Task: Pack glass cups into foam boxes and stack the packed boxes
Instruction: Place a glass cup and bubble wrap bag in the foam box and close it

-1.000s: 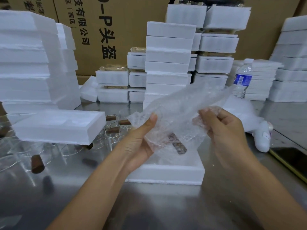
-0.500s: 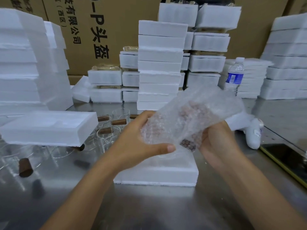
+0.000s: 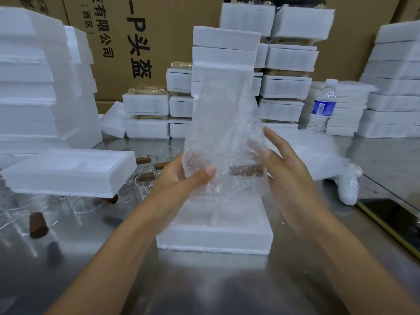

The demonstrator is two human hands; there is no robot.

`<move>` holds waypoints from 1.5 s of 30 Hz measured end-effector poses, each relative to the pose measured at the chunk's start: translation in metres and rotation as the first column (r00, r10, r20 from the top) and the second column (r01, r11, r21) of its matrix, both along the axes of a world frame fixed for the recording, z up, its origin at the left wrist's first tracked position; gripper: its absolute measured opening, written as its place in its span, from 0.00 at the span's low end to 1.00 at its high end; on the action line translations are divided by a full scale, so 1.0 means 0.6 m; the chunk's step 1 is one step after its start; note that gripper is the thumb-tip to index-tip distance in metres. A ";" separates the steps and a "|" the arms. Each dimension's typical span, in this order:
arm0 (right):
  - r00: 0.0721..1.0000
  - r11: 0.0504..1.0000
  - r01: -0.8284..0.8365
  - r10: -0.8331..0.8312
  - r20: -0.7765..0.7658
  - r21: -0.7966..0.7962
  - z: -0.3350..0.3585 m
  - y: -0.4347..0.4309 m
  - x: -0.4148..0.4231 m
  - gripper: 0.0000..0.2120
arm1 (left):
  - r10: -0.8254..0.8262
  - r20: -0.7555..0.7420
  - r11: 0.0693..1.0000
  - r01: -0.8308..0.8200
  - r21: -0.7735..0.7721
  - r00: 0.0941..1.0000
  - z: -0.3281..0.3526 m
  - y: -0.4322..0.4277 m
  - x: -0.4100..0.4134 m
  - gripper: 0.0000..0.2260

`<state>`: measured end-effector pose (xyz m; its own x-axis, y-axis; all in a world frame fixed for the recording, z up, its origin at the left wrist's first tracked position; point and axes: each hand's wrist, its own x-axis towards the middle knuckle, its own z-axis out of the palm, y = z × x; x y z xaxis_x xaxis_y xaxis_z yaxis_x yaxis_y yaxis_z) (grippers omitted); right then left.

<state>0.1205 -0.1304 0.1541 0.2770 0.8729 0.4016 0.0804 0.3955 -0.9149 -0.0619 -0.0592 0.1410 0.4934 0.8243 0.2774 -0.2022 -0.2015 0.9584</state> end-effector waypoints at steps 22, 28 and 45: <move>0.932 0.932 0.352 -0.357 0.067 0.084 -0.031 0.011 -0.026 0.09 | -0.070 -0.161 0.967 0.107 0.233 0.984 0.007 -0.023 0.011 0.13; 0.910 0.907 0.205 -0.315 0.270 0.367 -0.020 -0.005 -0.036 0.08 | -0.096 -0.195 0.958 0.144 0.249 0.976 0.012 -0.033 0.014 0.10; 0.951 0.989 0.142 -0.145 0.274 0.033 -0.011 -0.003 -0.028 0.14 | 0.082 -0.209 0.850 0.041 0.525 0.975 0.000 -0.040 0.024 0.21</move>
